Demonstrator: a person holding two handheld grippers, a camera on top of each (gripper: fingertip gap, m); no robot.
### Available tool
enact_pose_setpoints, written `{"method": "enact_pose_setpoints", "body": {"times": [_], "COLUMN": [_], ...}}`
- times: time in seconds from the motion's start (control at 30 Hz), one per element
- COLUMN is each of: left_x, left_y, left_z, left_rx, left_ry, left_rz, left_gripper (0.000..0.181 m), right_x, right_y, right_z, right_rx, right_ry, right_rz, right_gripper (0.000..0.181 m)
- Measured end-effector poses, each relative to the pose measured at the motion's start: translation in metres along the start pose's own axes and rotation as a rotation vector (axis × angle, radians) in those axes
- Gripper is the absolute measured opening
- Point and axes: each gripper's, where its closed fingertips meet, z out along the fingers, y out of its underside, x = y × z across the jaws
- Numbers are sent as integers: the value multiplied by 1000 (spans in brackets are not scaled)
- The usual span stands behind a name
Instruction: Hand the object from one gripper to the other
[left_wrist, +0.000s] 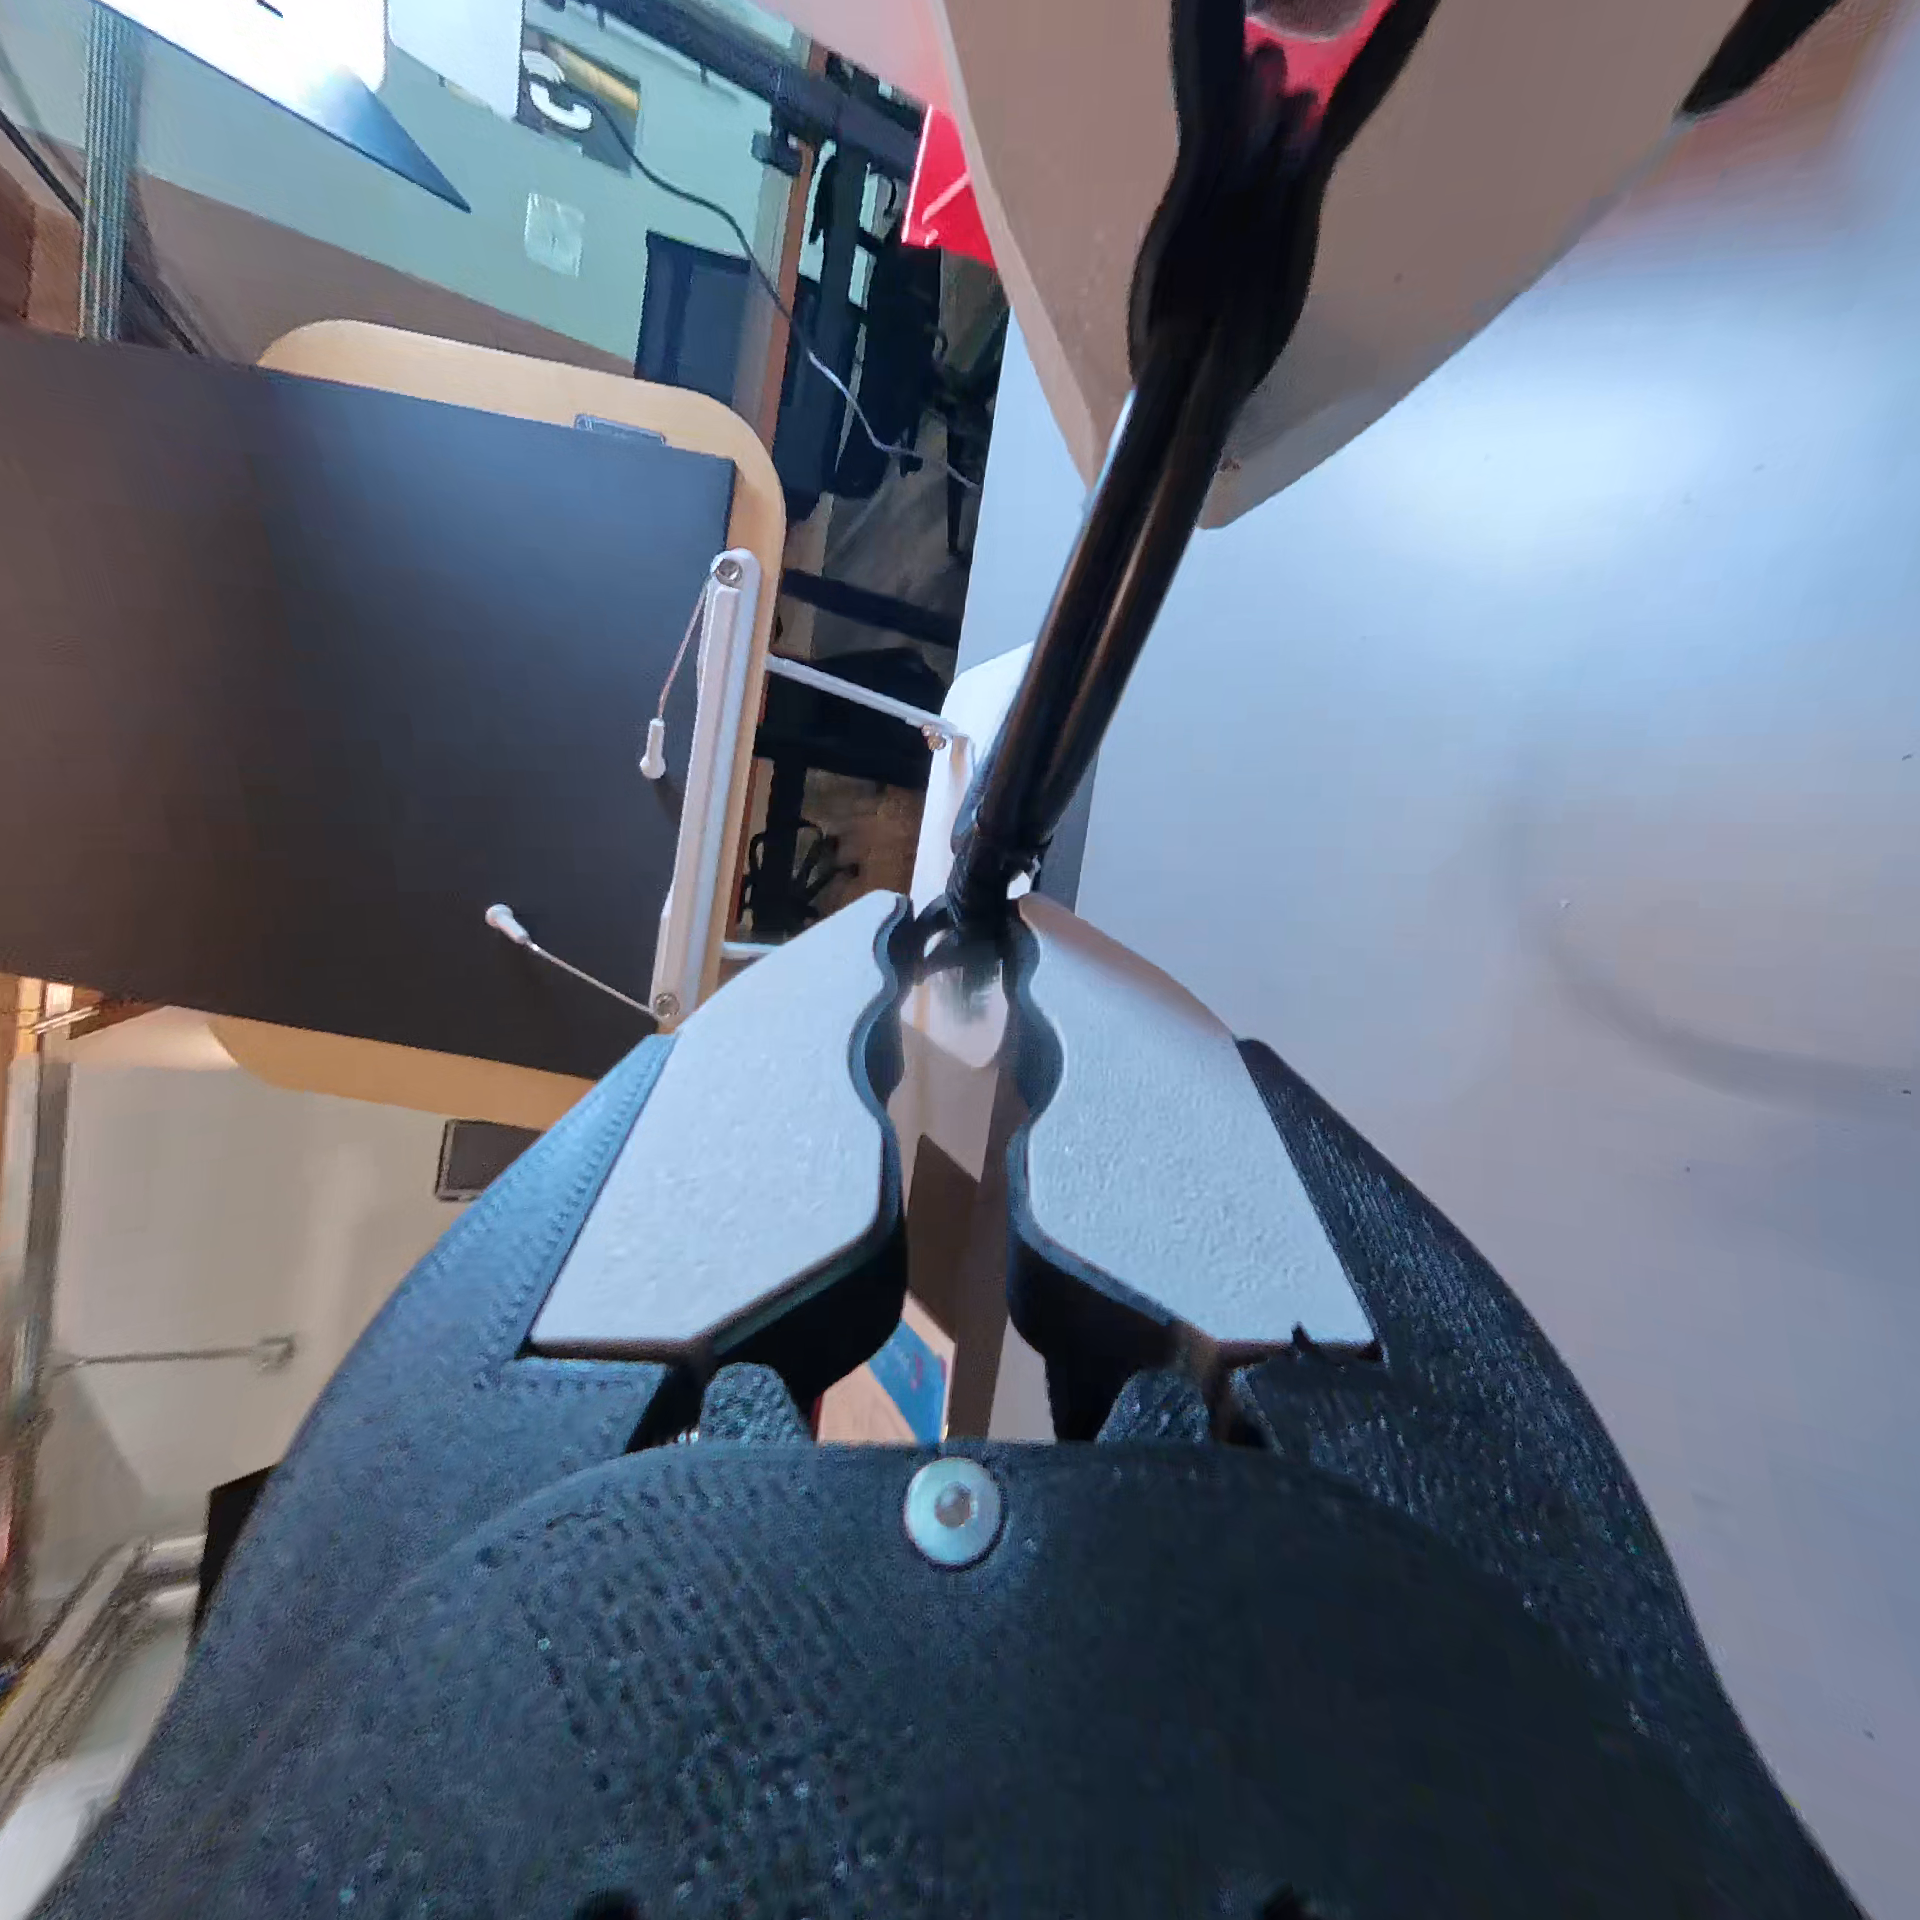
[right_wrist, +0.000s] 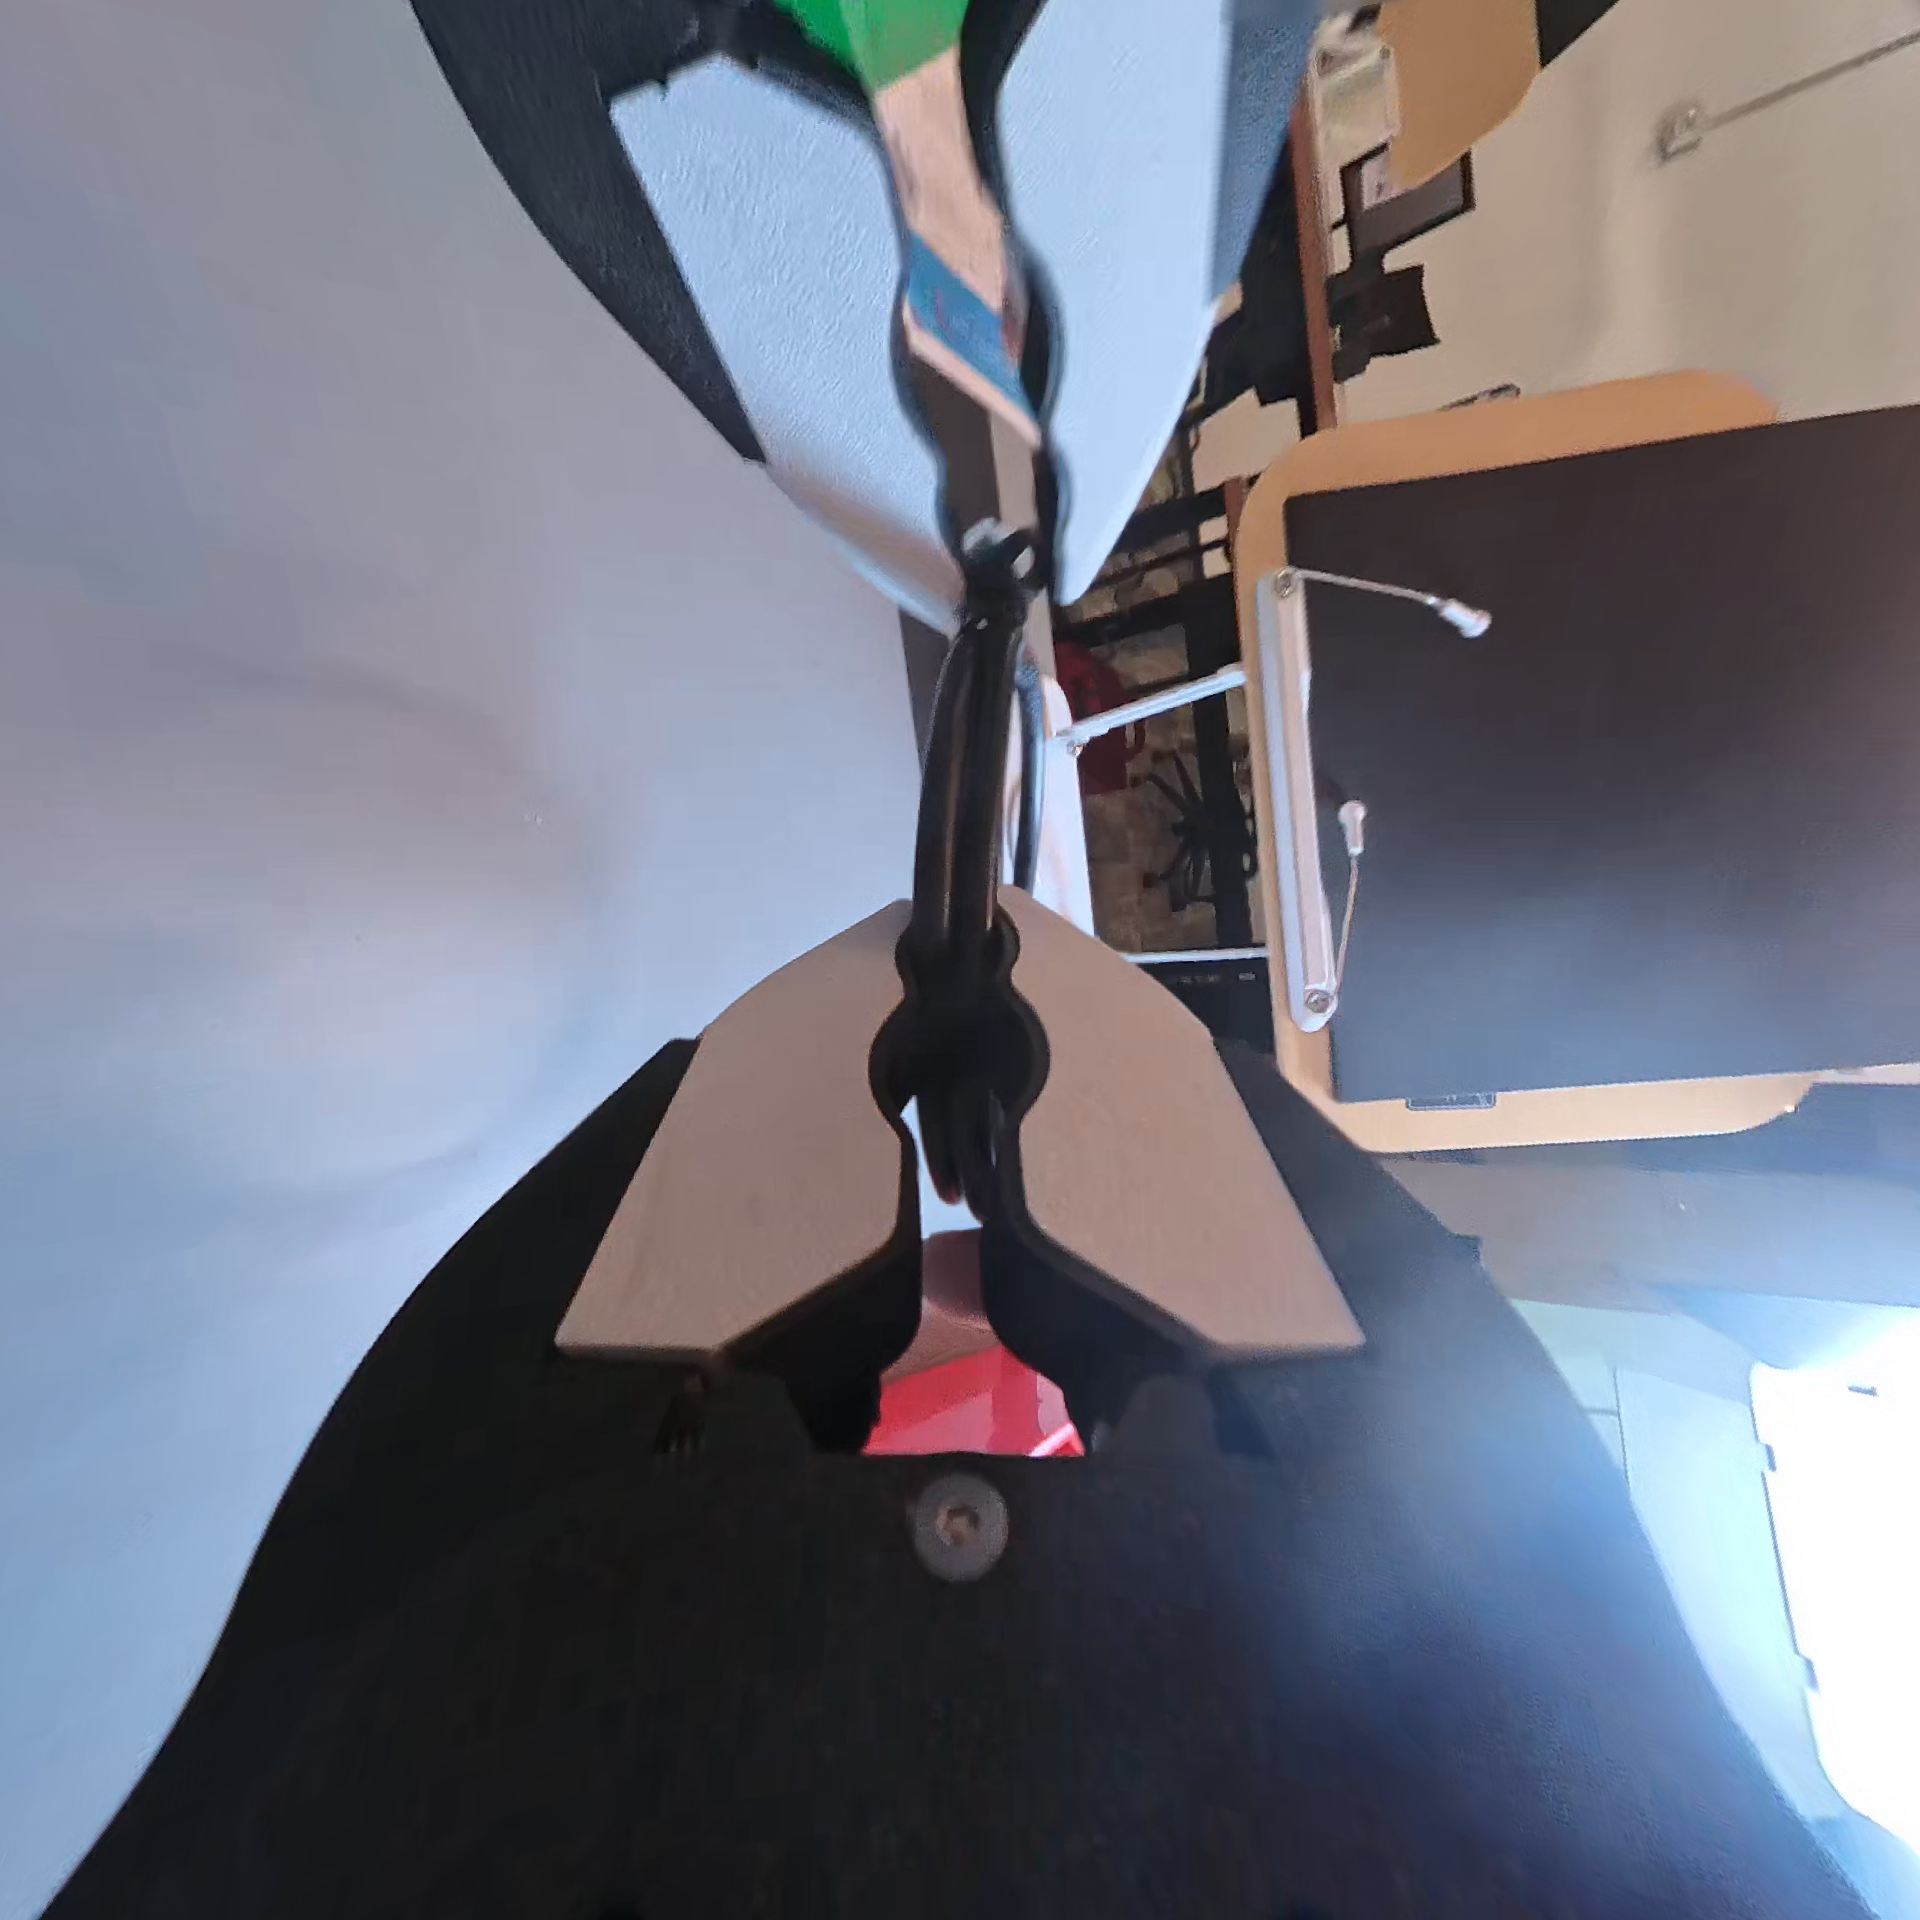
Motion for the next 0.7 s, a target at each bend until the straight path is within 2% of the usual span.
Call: {"method": "enact_pose_setpoints", "body": {"times": [0.07, 0.17, 0.27, 0.37, 0.47, 0.53, 0.57, 0.6, 0.67, 0.7], "left_x": [-2, -16, -36, -61, -81, -89, -94, -97, -92, -89], "left_y": [-6, -9, -9, -13, -11, -14, -16, -17, -24, -28], "left_z": [-4, -13, -22, -35, -47, -53, -58, -60, -58, -57], "left_rx": [80, 229, 389, 604, 796, 930, 1011, 1073, 1072, 1045], "left_ry": [57, 178, 286, 386, 462, 534, 574, 602, 630, 624], "left_rz": [-143, -502, -881, -1247, -1522, -1686, -1762, -1826, -1838, -1803], "left_gripper": [15, 14, 13, 13, 12, 11, 0, 0, 0, 0], "right_x": [14, 51, 87, 103, 98, 89, 82, 76, 63, 56], "right_y": [-9, -18, -14, -1, 5, -5, -12, -19, -31, -32], "right_z": [-11, -37, -63, -69, -58, -49, -44, -39, -32, -26], "right_rx": [82, 280, 456, 589, 707, 779, 798, 805, 796, 753], "right_ry": [24, 60, 114, 118, -4, -103, -149, -189, -264, -292], "right_rz": [89, 349, 575, 794, 1042, 1177, 1220, 1254, 1281, 1271], "right_gripper": [9, 18, 24, 29, 39, 44, 47, 51, 54, 50]}}
